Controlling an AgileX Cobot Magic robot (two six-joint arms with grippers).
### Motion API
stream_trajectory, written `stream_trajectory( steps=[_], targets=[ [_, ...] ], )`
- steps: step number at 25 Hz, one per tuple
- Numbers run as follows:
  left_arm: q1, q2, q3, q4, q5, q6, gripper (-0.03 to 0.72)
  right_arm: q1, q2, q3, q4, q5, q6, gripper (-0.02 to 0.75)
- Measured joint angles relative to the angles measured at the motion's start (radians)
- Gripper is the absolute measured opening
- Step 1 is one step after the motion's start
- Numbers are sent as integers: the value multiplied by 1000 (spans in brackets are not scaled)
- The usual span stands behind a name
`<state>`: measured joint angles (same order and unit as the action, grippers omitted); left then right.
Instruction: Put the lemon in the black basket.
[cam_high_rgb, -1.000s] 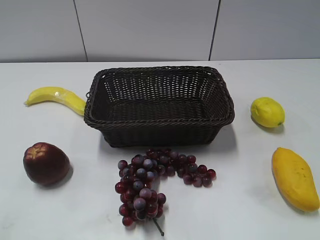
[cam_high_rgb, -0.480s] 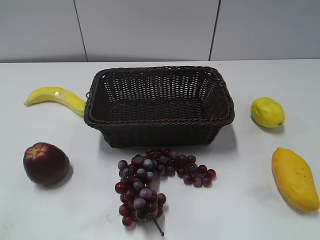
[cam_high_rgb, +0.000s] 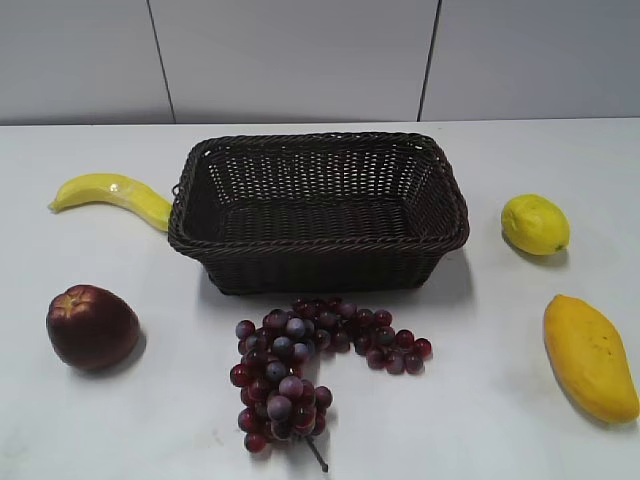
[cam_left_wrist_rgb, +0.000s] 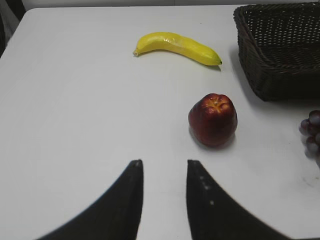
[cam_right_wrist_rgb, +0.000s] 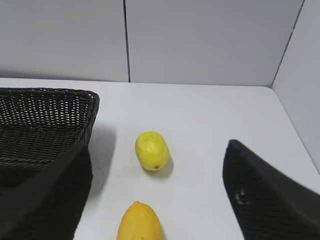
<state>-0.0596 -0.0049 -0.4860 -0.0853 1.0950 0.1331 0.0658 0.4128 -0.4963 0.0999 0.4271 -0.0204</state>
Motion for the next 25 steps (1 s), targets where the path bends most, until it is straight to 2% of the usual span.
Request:
stream_trajectory(
  steps=[4,8,17,25],
  targets=[
    [0,0,0,0,0,0,235,0,266,-5,0,-178,0,673],
    [0,0,0,0,0,0,235,0,554,-99,0,-175,1,673],
    [0,0,0,0,0,0,236,0,1190,-581,1,186,-6,673],
    [0,0,0,0,0,-1,238,0,1522,-926,3,414,-113,673]
  ],
)
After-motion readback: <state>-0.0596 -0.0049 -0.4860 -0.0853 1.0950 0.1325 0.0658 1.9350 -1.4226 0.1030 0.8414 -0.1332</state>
